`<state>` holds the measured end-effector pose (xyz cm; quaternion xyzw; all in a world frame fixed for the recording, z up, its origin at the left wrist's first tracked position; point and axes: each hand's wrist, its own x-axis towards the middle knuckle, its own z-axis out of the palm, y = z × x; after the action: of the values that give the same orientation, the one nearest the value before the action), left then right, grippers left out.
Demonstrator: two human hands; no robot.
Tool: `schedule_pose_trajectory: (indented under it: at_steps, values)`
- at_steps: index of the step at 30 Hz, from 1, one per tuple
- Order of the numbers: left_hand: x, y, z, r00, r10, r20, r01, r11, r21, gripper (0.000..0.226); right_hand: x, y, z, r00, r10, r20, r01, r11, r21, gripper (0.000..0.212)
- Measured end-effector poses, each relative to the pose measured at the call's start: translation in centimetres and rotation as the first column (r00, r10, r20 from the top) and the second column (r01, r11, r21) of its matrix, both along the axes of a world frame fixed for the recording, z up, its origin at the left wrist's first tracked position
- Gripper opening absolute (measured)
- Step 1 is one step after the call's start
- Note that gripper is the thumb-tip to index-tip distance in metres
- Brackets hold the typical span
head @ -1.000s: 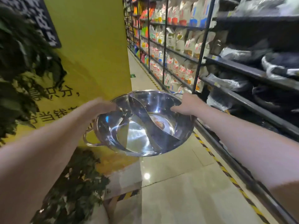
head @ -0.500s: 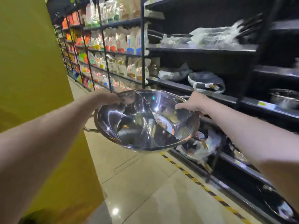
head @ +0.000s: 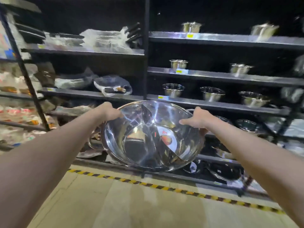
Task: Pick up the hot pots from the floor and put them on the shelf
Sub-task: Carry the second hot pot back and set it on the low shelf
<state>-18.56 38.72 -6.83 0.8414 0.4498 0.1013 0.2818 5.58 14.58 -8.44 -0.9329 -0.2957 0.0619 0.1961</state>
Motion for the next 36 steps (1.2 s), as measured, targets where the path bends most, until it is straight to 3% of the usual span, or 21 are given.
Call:
schedule_pose_trajectory:
  at_steps: [2,4,8,14,20,24,29,33,36]
  values:
    - [3.8,-1.2,0.3,0.997,-0.078,0.021,0.078,0.997,0.000,0.052,2.7,-2.7,0.4,0.999,-0.046,0.000,0.046,0.999,-0.004,0.074]
    - [7.5,-2.2,0.6,0.991,-0.128,0.046,0.128,0.992,-0.012,0.057,5.3,-5.0,0.7,0.996,-0.086,0.019,0.086,0.996,0.006,0.064]
    - [13.9,-3.8,1.2,0.981,-0.191,0.033,0.188,0.978,0.086,0.066,8.8,-8.3,1.1,0.989,-0.139,0.054,0.139,0.990,0.005,0.068]
    - [20.7,-5.2,0.6,0.965,-0.256,-0.059,0.262,0.952,0.155,0.043,13.0,-10.7,0.0,0.971,-0.238,0.032,0.238,0.971,0.011,0.074]
    - [26.7,-1.7,-1.8,0.947,-0.321,-0.025,0.321,0.947,0.011,0.034,17.8,-9.2,-2.6,0.961,-0.276,-0.032,0.277,0.961,0.020,0.061]
    - [30.5,2.1,-4.8,0.923,-0.381,-0.056,0.375,0.923,-0.089,0.043,21.0,-6.0,-4.8,0.950,-0.295,-0.099,0.296,0.955,-0.004,0.066]
    - [35.3,8.2,-10.4,0.914,-0.402,-0.057,0.390,0.907,-0.157,0.033,25.5,-0.5,-9.8,0.944,-0.301,-0.134,0.296,0.954,-0.055,0.069]
    - [38.7,11.6,-17.5,0.896,-0.427,-0.120,0.408,0.900,-0.156,0.035,27.7,2.9,-16.9,0.906,-0.345,-0.244,0.331,0.938,-0.098,0.092]
    - [40.4,12.8,-23.6,0.872,-0.429,-0.235,0.384,0.898,-0.216,0.046,29.3,4.3,-23.5,0.879,-0.367,-0.304,0.334,0.930,-0.156,0.098]
